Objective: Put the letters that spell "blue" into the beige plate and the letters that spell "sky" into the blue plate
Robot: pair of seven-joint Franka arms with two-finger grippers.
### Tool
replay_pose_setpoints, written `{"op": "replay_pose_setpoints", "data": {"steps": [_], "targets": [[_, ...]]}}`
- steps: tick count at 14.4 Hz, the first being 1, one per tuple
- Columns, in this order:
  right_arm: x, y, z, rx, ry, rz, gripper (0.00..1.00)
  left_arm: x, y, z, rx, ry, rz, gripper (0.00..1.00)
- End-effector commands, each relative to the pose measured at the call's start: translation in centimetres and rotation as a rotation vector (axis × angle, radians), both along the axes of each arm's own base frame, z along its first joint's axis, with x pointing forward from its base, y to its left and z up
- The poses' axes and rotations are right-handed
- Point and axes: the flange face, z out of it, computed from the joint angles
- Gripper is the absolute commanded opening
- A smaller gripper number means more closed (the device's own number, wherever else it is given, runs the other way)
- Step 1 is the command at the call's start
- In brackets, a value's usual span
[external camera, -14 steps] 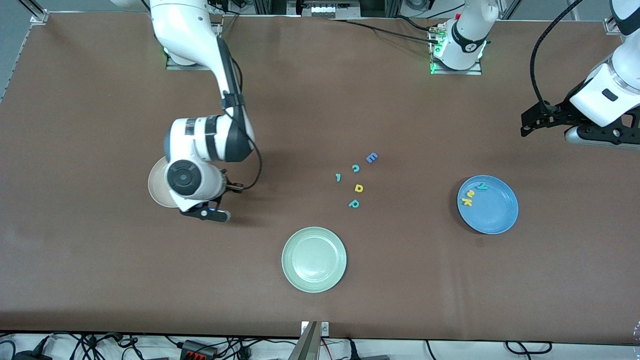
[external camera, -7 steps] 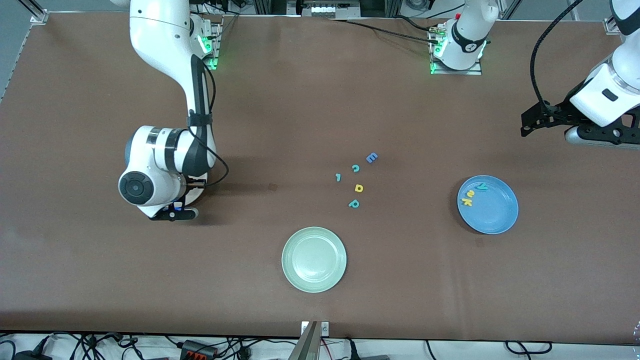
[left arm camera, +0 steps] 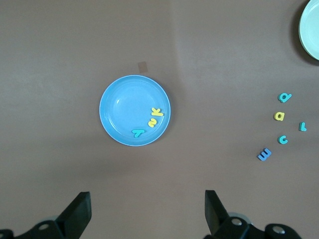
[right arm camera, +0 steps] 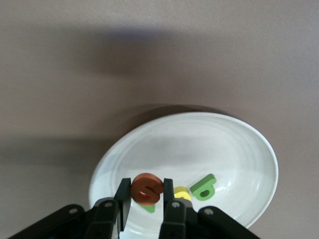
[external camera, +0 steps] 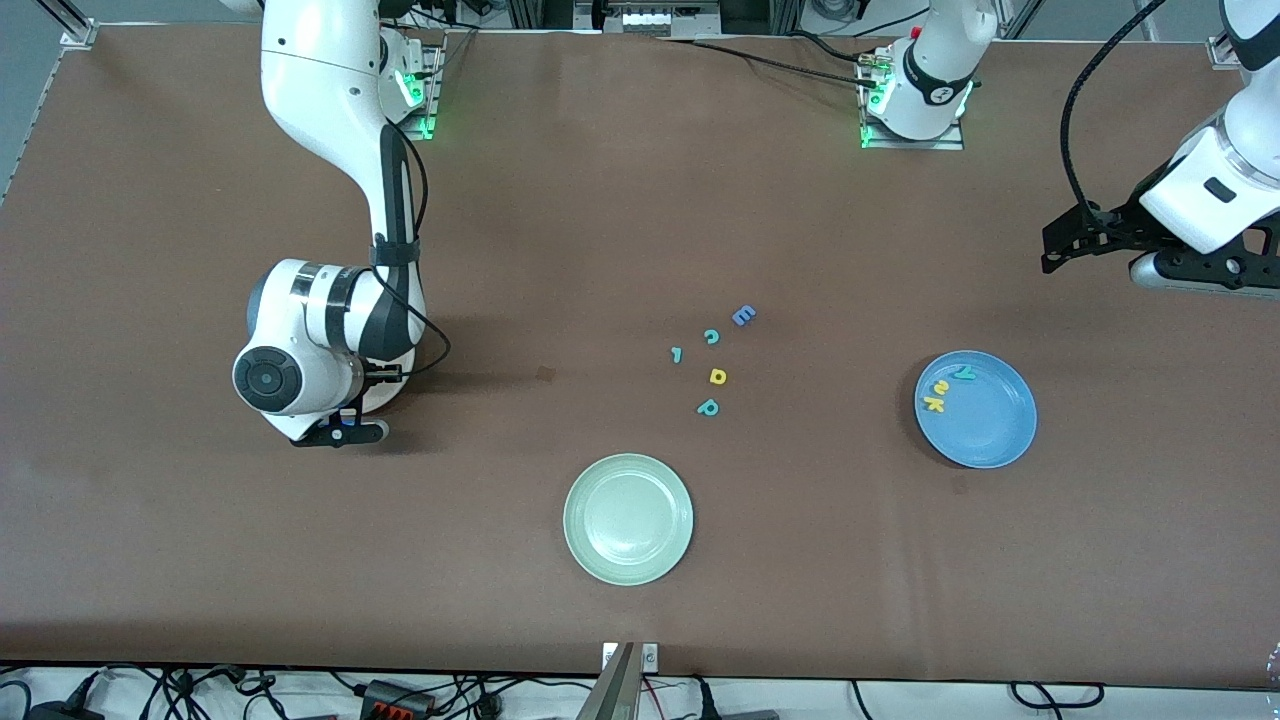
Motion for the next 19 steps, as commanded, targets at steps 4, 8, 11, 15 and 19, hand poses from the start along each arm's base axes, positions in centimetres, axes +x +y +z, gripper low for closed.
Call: {"op": "replay_pose_setpoints", "data": {"steps": [4,8,11,15,19], "targets": [[-1.4,-1.4,-1.6,0.021,0.003,0.029,0.27,-0.3,0.3,0.5,0.004,0.003,-0.008,1.00],[-1.4,-0.6,-0.5,0.028,0.010,0.006,1.00,-0.3,0.3,0.5,0.004,0.003,-0.007,1.00],[-0.6,-0.5,1.7,0.015,0.015,-0.070,1.00,-0.3,0.3,0.5,0.004,0.003,-0.007,1.00],[1.2,1.7,4.7,0.002,-0.044,-0.125,1.00,-0.3,0.3,0.5,0.004,0.003,-0.007,1.00],[3.1,3.8,7.8,0.043,-0.117,-0.113,1.00,-0.3,0.3,0.5,0.004,0.003,-0.007,1.00]]}}
